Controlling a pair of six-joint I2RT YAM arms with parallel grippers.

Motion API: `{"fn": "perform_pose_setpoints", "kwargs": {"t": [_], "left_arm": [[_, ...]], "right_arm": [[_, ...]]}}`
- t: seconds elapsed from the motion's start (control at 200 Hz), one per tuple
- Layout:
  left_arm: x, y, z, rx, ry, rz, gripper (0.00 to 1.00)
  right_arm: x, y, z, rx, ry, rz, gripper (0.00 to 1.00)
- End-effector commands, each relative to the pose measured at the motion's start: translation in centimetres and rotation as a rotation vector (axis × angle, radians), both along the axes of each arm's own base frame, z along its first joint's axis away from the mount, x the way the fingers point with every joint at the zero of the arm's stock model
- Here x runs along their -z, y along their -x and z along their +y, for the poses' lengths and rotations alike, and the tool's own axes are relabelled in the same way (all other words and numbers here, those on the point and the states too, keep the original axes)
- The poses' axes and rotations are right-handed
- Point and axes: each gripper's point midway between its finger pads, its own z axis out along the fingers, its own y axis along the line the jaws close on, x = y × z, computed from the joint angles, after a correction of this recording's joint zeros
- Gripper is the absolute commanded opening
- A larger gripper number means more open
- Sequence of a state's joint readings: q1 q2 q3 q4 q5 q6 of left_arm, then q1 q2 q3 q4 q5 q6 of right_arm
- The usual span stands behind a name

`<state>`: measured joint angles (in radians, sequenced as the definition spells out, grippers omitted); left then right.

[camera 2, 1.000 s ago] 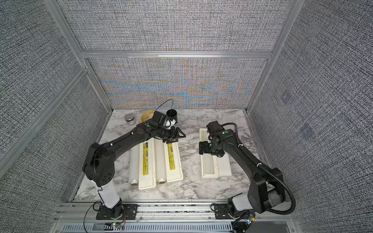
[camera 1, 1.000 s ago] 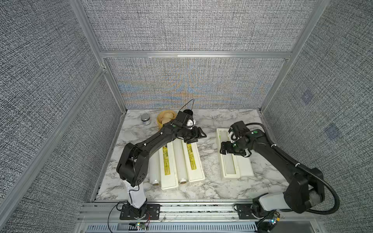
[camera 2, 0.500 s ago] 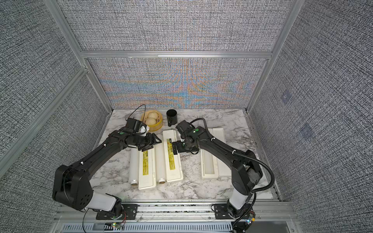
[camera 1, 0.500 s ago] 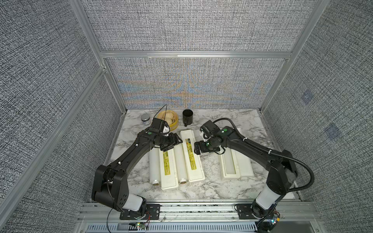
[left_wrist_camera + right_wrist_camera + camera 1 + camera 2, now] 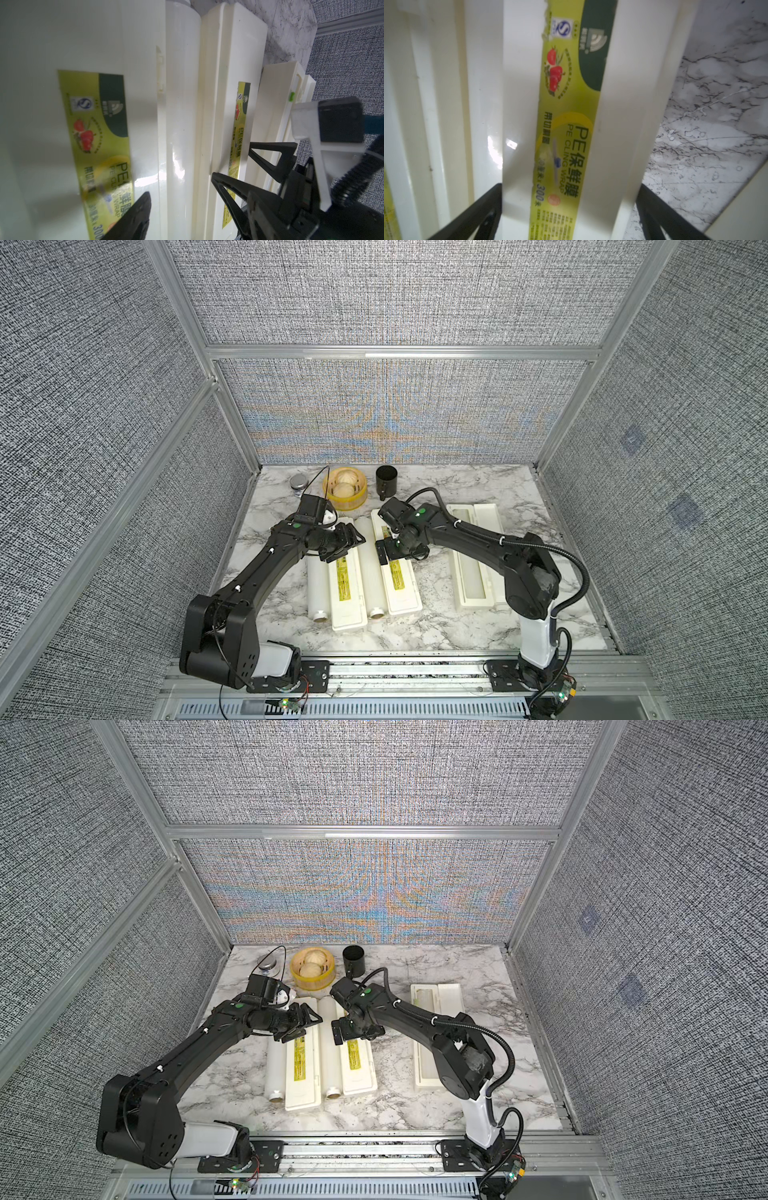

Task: Put plastic wrap rolls into dispensers
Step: Pick up the plastic wrap cutting box from the center of the board.

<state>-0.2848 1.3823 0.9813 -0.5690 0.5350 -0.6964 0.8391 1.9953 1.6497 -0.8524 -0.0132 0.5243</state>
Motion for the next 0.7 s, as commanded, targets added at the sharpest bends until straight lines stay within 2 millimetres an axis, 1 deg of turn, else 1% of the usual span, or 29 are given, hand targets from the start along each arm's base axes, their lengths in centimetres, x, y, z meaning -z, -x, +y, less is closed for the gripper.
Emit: {"fn": "perform_pose_setpoints", "kwargs": {"t": [0.0, 0.185, 0.3, 0.375, 0.45, 0.52, 0.545, 0.57, 0.696], "left_arm": [[-0.5, -0.4, -0.4, 0.016, 0.032, -0.029, 0.72], [-0.3, -0.7, -0.6, 0.015, 0.053, -0.028, 0.72], [-0.4, -0.7, -0.8, 0.016, 0.059, -0.029, 0.72], [-0.4, -0.8, -0.9, 0.018, 0.070, -0.028, 0.72], [-0.6, -0.9, -1.1, 0.020, 0.081, -0.031, 0.72], [-0.9, -1.1, -1.2, 0.020, 0.090, -0.036, 0.72], [-1.0, -1.2, -1.3, 0.021, 0.095, -0.041, 0.72], [-1.2, -1.3, -1.4, 0.023, 0.101, -0.046, 0.72], [-1.8, -1.9, -1.9, 0.023, 0.133, -0.060, 0.73]], "right_arm": [[1.0, 0.4, -0.7, 0.010, 0.065, 0.022, 0.99], [3.1, 0.6, -1.3, 0.013, 0.152, 0.036, 0.99], [4.1, 0.7, -1.5, 0.014, 0.169, 0.050, 0.99], [4.3, 0.9, -1.6, 0.005, 0.172, 0.059, 0.99], [3.9, 1.1, -1.9, 0.000, 0.167, 0.051, 0.97], [2.9, 1.3, -2.4, -0.003, 0.140, 0.033, 0.94], [2.3, 1.3, -2.6, -0.003, 0.120, 0.026, 0.93], [2.1, 1.3, -2.7, -0.003, 0.107, 0.025, 0.92], [-0.8, 1.5, -2.9, -0.021, -0.038, -0.005, 0.88]]}}
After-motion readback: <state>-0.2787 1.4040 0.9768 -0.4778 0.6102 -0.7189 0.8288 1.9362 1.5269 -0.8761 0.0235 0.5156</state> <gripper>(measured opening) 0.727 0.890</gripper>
